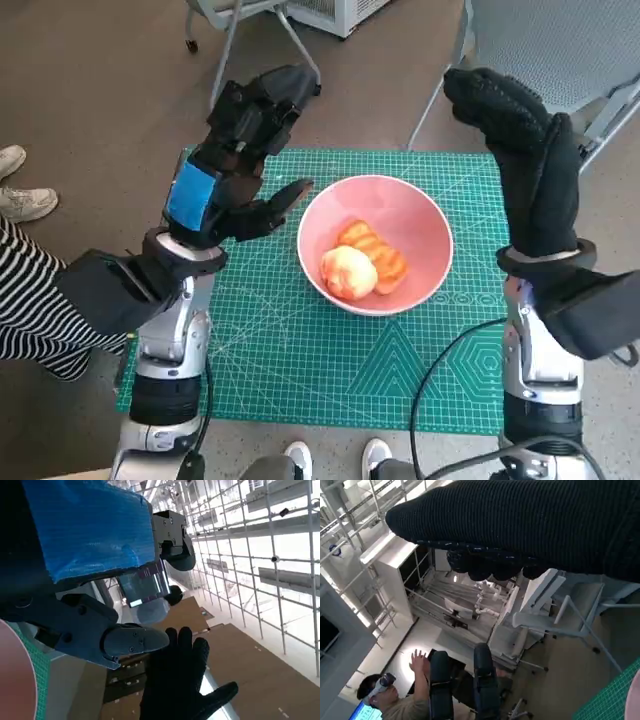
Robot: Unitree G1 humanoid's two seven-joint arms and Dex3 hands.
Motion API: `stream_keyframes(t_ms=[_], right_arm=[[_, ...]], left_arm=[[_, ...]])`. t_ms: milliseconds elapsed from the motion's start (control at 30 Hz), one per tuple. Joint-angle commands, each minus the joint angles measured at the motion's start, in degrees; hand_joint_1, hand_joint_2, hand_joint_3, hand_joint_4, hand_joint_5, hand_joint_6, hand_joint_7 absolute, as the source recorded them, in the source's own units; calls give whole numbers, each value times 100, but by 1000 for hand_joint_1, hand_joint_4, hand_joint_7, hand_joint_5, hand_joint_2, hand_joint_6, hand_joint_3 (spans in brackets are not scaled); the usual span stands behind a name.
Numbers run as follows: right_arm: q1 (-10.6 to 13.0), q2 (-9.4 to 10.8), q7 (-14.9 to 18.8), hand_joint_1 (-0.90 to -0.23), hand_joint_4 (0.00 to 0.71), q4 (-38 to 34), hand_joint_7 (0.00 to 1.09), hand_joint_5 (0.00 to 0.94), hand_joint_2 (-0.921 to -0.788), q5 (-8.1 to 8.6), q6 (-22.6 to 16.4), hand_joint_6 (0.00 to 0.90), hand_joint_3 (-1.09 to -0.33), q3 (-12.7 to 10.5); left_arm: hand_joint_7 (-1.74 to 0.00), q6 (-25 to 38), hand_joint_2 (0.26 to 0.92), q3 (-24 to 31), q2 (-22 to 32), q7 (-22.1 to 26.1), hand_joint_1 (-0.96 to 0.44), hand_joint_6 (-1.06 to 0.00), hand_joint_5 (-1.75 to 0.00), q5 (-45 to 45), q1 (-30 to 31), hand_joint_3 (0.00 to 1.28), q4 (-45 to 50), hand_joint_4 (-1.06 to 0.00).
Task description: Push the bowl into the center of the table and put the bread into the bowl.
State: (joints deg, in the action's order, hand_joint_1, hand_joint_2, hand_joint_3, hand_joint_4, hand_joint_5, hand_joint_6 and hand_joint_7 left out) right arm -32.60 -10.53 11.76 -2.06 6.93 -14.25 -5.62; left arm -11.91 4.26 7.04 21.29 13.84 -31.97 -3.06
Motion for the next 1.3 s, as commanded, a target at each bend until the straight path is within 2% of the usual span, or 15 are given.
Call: stream_keyframes(t_ms=[33, 733, 967, 1133, 1300], right_arm=[[65, 34, 25, -723, 211, -117, 572, 0, -921, 41, 62, 73, -731, 29], [33, 45, 80, -719, 215, -269, 585, 2, -921, 143, -66, 73, -726, -17], [40, 41, 61, -716, 217, -288, 588, 3, -921, 132, -107, 74, -724, -17], [51, 40, 50, -717, 217, -304, 589, 2, -921, 111, -133, 73, -724, -13], [41, 26, 57, -719, 218, -340, 589, 3, -921, 129, -144, 74, -722, -32]], left_arm=[[-736, 73, 860, -27, 39, 26, -177, 1, -77, 55, -1, 494, 110, -188], [-735, -8, 843, -27, 64, 0, -163, 1, -105, -33, -69, 526, 28, -175], [-738, -20, 839, -37, 54, 11, -168, 1, -117, -32, -111, 536, -39, -170], [-742, 36, 800, -69, 31, 0, -164, 1, -374, -16, -117, 614, 5, -37], [-743, 59, 791, -93, 25, -7, -167, 1, -442, -9, -131, 633, 23, -5]])
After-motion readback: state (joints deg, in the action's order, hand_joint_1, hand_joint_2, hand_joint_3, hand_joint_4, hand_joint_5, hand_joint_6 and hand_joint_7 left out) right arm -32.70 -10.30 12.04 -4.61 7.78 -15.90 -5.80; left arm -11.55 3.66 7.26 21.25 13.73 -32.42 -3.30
